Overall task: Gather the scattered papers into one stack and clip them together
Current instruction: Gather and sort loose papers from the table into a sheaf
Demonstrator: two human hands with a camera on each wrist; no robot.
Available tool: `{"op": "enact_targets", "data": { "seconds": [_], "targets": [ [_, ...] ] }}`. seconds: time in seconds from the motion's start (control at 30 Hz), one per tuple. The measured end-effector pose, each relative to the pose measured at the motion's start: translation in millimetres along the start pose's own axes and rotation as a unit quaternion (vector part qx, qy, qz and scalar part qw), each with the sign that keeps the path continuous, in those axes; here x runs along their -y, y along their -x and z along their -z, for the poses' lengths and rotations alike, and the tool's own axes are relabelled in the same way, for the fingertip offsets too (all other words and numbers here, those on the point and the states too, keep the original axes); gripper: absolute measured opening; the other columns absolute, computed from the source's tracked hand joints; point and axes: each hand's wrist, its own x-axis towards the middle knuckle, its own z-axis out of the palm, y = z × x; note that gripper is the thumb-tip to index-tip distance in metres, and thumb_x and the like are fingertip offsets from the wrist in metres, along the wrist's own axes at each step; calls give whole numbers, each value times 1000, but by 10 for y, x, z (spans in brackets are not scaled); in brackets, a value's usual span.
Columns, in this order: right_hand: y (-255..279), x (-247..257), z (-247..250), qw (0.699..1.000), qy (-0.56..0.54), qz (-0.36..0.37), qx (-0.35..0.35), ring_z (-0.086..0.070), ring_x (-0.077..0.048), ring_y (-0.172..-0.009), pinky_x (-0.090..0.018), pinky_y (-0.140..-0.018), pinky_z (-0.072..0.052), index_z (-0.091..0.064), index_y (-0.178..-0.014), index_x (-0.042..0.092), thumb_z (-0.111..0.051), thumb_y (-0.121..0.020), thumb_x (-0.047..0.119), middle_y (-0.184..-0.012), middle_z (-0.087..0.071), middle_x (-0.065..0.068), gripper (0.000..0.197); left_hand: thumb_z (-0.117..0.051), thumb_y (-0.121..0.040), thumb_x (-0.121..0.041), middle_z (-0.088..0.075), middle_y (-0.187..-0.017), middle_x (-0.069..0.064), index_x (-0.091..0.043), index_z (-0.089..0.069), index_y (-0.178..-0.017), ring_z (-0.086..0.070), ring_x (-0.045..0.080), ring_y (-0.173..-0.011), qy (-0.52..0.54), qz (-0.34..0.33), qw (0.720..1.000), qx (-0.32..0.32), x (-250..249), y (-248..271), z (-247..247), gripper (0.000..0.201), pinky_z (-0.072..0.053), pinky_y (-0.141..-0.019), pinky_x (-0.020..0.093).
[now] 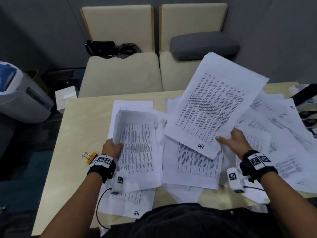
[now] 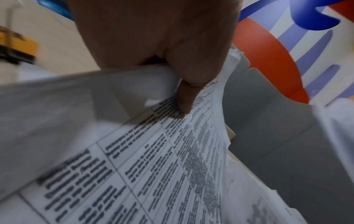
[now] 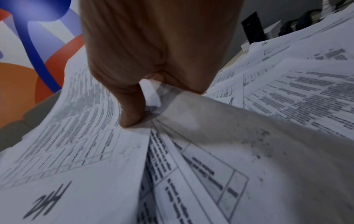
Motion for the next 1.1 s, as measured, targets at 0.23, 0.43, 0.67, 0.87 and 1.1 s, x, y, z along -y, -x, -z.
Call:
{"op": "enact_targets", "data": {
  "seconds": [0.23,0.43,0.67,0.87,1.1],
  "targets": [
    [-11,-137,-519,995,14,-34,96,-52,-22,-123,-45,-108,-39,-40,-141,15,-73,-80,0,-137,-54,-4,70,-63,-91,-12,-65,-80,14,7,-62,-110,-59,23,-64,114,-33,984,133,-462,287,-420,27,-47,-58,25],
    [189,-407,-1030,971,144,-73,176,-38,-25,-138,-37,-113,-33,-10,-155,19,-54,-82,-13,-156,-29,-5,91,-39,-85,-73,-69,-110,10,-11,-63,-119,-66,30,-100,240,84,939,234,-287,542,-845,75,-56,-85,42],
    [229,-480,-1059,962,161,-62,211,-48,-30,-129,-43,-109,-41,-16,-154,14,-57,-82,-11,-149,-41,-13,87,-76,-81,-15,-67,-88,10,-1,-64,-109,-63,28,-87,129,-41,974,180,-180,737,-957,34,-52,-72,31],
    [132,180,-671,981,-168,-27,91,-64,-19,-107,-42,-92,-53,-49,-131,10,-93,-56,25,-118,-66,-2,89,-76,-80,-17,-70,-79,3,-7,-68,-97,-67,20,-73,225,-216,932,185,-879,940,-306,21,-56,-62,27],
    [284,1141,-387,974,-179,138,31,-68,-15,-78,-43,-85,-55,-59,-77,21,-89,-64,13,-68,-69,16,34,-72,-74,-3,-74,-79,-7,-11,-70,-88,-66,10,-75,345,-314,873,145,-1707,1167,232,16,-55,-74,26]
  ]
}}
